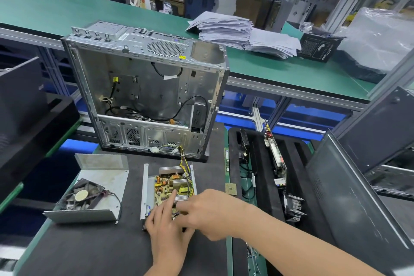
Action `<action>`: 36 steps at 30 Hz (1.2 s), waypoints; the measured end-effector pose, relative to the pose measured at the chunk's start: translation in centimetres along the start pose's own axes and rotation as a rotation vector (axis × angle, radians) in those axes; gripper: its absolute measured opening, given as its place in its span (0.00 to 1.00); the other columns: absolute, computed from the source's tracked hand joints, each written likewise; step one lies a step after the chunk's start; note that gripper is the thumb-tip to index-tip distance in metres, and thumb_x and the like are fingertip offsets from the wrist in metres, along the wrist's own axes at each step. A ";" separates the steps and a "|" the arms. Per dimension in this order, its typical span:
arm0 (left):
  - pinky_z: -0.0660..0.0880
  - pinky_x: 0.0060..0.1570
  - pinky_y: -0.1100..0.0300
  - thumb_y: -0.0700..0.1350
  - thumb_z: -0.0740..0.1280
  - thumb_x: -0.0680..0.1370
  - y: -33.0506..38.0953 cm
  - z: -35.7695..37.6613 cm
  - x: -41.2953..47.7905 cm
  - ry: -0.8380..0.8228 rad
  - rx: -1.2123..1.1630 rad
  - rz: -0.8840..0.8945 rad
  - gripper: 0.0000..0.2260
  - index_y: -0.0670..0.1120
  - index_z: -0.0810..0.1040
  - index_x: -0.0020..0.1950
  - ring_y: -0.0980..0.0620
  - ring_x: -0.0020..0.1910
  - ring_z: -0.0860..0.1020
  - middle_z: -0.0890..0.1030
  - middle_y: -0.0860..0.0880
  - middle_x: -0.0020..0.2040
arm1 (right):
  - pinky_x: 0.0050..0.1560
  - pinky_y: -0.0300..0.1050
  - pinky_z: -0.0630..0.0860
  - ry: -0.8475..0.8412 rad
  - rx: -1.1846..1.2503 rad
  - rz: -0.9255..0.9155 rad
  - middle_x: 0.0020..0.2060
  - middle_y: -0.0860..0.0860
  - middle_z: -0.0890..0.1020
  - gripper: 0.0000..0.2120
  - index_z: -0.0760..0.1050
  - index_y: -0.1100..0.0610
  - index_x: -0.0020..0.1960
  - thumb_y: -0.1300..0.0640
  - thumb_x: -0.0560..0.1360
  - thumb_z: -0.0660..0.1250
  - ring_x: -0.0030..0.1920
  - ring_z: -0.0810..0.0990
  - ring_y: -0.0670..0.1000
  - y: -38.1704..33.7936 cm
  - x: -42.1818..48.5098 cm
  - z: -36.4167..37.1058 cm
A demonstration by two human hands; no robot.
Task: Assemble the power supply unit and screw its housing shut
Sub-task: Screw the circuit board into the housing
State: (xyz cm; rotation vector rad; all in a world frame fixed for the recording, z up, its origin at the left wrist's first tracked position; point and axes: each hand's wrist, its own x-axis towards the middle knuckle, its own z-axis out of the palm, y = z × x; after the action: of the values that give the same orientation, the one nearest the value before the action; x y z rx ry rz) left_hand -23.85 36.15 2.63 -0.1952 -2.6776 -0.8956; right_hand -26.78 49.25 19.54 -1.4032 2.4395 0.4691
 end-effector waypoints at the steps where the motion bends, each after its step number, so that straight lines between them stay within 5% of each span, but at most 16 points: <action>1: 0.64 0.64 0.44 0.44 0.88 0.53 0.0 0.0 0.0 0.006 0.006 0.006 0.21 0.47 0.87 0.43 0.47 0.64 0.73 0.80 0.49 0.69 | 0.34 0.49 0.78 -0.006 -0.025 -0.005 0.52 0.51 0.75 0.14 0.79 0.53 0.61 0.62 0.76 0.68 0.44 0.79 0.54 -0.1 0.1 0.1; 5: 0.66 0.63 0.43 0.44 0.88 0.52 0.1 -0.1 0.1 -0.017 0.005 -0.009 0.23 0.48 0.87 0.44 0.46 0.64 0.72 0.80 0.49 0.70 | 0.35 0.53 0.77 0.066 0.133 0.185 0.44 0.59 0.80 0.08 0.77 0.63 0.58 0.65 0.79 0.64 0.38 0.79 0.62 -1.0 1.5 0.4; 7: 0.68 0.62 0.42 0.45 0.88 0.53 0.0 -0.1 0.0 -0.016 0.002 0.003 0.18 0.49 0.85 0.37 0.45 0.64 0.73 0.79 0.48 0.71 | 0.32 0.51 0.70 0.094 0.204 0.379 0.44 0.61 0.82 0.09 0.75 0.64 0.59 0.66 0.80 0.62 0.37 0.77 0.62 -1.5 2.2 0.4; 10: 0.67 0.62 0.42 0.43 0.87 0.54 0.0 -0.1 -0.1 -0.028 -0.012 -0.006 0.15 0.49 0.83 0.32 0.44 0.65 0.73 0.78 0.48 0.72 | 0.37 0.51 0.68 0.096 0.277 0.550 0.48 0.62 0.83 0.12 0.74 0.63 0.63 0.67 0.80 0.63 0.45 0.82 0.65 -2.2 2.6 0.3; 12: 0.66 0.64 0.43 0.42 0.87 0.54 0.1 -0.1 0.0 -0.015 -0.012 -0.013 0.17 0.50 0.86 0.38 0.45 0.65 0.74 0.78 0.50 0.72 | 0.37 0.52 0.69 0.074 0.244 0.498 0.51 0.62 0.82 0.13 0.74 0.63 0.64 0.66 0.80 0.65 0.47 0.83 0.65 -2.4 2.6 -0.1; 15: 0.61 0.64 0.50 0.42 0.85 0.57 0.5 -0.3 0.2 -0.019 -0.043 -0.086 0.33 0.51 0.81 0.60 0.48 0.64 0.71 0.78 0.54 0.68 | 0.33 0.49 0.71 0.060 0.088 0.200 0.60 0.59 0.77 0.14 0.75 0.59 0.65 0.62 0.80 0.67 0.43 0.83 0.59 -2.0 1.2 -0.5; 19: 0.60 0.65 0.50 0.43 0.80 0.64 0.6 -0.5 0.3 -0.063 0.007 -0.072 0.22 0.55 0.84 0.57 0.50 0.67 0.68 0.78 0.54 0.70 | 0.31 0.46 0.75 0.018 -0.076 -0.066 0.51 0.51 0.76 0.12 0.77 0.54 0.58 0.60 0.75 0.70 0.39 0.74 0.51 -1.5 -0.1 -0.7; 22: 0.62 0.63 0.49 0.42 0.86 0.55 0.2 -0.3 0.3 -0.079 -0.003 -0.087 0.32 0.52 0.84 0.57 0.47 0.64 0.71 0.80 0.52 0.68 | 0.34 0.50 0.77 0.072 0.004 0.060 0.51 0.55 0.79 0.12 0.76 0.59 0.62 0.63 0.79 0.66 0.42 0.81 0.58 -1.5 0.6 -0.4; 27: 0.63 0.62 0.46 0.44 0.87 0.55 -0.3 -0.1 -0.1 -0.063 0.002 -0.007 0.15 0.53 0.85 0.35 0.45 0.64 0.72 0.79 0.47 0.70 | 0.39 0.52 0.68 0.181 0.294 0.494 0.48 0.63 0.82 0.08 0.73 0.62 0.58 0.58 0.84 0.60 0.46 0.81 0.66 -1.6 1.3 -0.2; 36: 0.65 0.62 0.43 0.47 0.86 0.62 -0.5 -0.8 0.1 -0.083 -0.047 0.018 0.12 0.57 0.87 0.38 0.41 0.63 0.77 0.76 0.49 0.73 | 0.38 0.51 0.74 0.313 0.484 0.679 0.42 0.59 0.81 0.10 0.71 0.56 0.48 0.49 0.81 0.63 0.45 0.81 0.65 -0.3 -0.3 0.7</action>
State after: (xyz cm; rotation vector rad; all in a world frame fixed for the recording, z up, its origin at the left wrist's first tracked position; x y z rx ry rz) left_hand -23.83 35.28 3.01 -0.2723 -2.7282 -0.9654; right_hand -26.28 49.62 19.00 -0.4603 2.9722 -0.2350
